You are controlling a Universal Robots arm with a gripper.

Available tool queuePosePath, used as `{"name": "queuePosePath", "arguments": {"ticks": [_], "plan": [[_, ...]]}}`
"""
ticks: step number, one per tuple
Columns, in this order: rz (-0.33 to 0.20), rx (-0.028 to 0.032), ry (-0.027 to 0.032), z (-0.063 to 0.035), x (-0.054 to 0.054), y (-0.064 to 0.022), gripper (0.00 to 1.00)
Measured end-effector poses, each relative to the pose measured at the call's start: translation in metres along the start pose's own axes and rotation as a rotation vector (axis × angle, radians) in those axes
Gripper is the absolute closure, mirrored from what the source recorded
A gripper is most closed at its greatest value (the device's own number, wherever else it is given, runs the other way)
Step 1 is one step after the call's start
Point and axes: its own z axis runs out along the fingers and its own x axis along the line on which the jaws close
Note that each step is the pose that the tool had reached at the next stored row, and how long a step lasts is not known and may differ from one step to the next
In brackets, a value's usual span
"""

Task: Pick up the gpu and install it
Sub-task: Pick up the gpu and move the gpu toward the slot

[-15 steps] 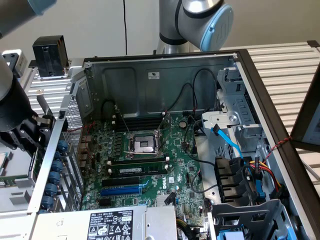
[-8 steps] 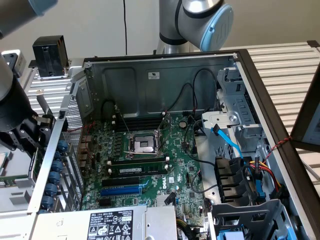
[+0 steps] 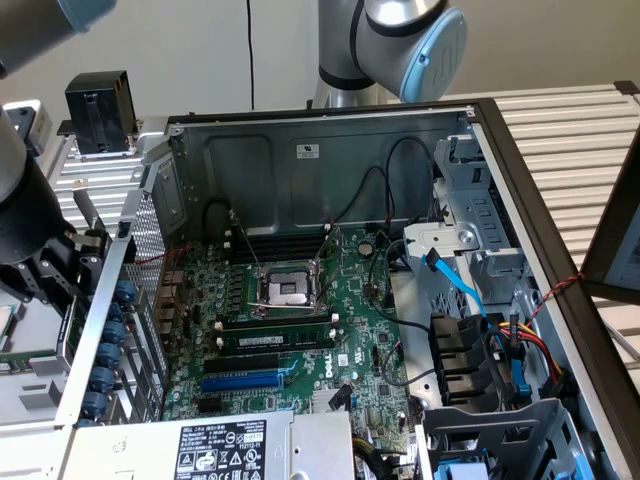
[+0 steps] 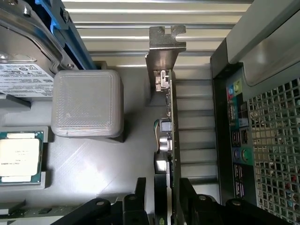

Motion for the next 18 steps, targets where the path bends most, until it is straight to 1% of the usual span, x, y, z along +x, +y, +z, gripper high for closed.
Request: {"name": "queuePosePath", "arguments": {"ticks": [6,7,8,9,10,16,18], "plan": [[0.0,0.0044,0.0001,0.0001,-0.0004,-0.0001,0.59],[0.0,0.0053,0.0001,0.0001,-0.0004,0.0,0.61],[0.0,0.0061,-0.0001,0.0001,-0.0004,0.0,0.67],[0.0,0.007,0.0001,0.0,-0.0004,0.0,0.67],[0.0,0.0074,0.0001,0.0,-0.0003,0.0,0.73],[-0.001,0.0076,-0.0001,0.0001,-0.0004,0.0,0.73],[-0.001,0.0073,-0.0006,-0.0016,-0.0005,0.0004,0.73]]}}
